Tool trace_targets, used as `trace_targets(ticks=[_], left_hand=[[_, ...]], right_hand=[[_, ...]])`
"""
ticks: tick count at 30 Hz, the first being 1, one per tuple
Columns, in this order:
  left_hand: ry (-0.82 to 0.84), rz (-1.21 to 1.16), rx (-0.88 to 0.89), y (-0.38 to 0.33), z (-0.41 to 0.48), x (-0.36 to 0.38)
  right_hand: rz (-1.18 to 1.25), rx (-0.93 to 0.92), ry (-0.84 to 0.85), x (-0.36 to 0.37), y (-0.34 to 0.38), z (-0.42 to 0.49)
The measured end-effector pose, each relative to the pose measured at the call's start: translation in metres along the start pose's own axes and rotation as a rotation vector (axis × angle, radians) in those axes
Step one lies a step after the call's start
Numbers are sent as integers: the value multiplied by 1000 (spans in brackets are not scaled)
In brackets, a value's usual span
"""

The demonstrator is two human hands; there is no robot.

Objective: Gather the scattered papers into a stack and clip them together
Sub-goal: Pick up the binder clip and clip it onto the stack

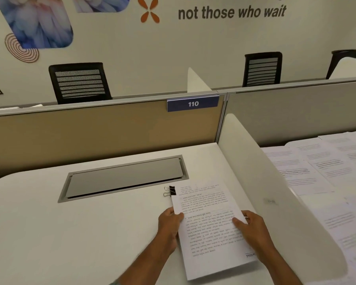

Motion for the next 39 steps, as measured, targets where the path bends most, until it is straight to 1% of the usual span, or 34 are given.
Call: trace_targets(ticks=[6,13,18,21,27,32,35,39], left_hand=[[-59,189,46,16,4,-6],[-92,615,277,23,7,-8],[-68,775,356,31,3,-8],[-64,789,381,32,1,-8],[-96,741,342,32,0,-12],[-132,745,344,37,0,-20],[-135,745,340,36,-2,-22],[-96,720,317,29,-12,-28]], right_hand=[[-106,1,-36,4,-9,2],[-221,7,-154,7,-11,-8],[-372,-19,-219,8,-7,-24],[-439,-39,-233,11,-6,-33],[-448,-76,-217,15,-5,-36],[-513,-112,-216,24,-8,-36],[-579,-134,-242,27,-9,-34],[-746,-152,-309,25,-11,-34]])
Point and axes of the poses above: each hand's wrist, its own z-axis towards the middle knuckle, its own x-axis out of the palm, y = z × x, the point moved 1 cm from there along z, towards the middle knuckle, and after that the axes turned 8 degrees about x, right-handed, at the moved point
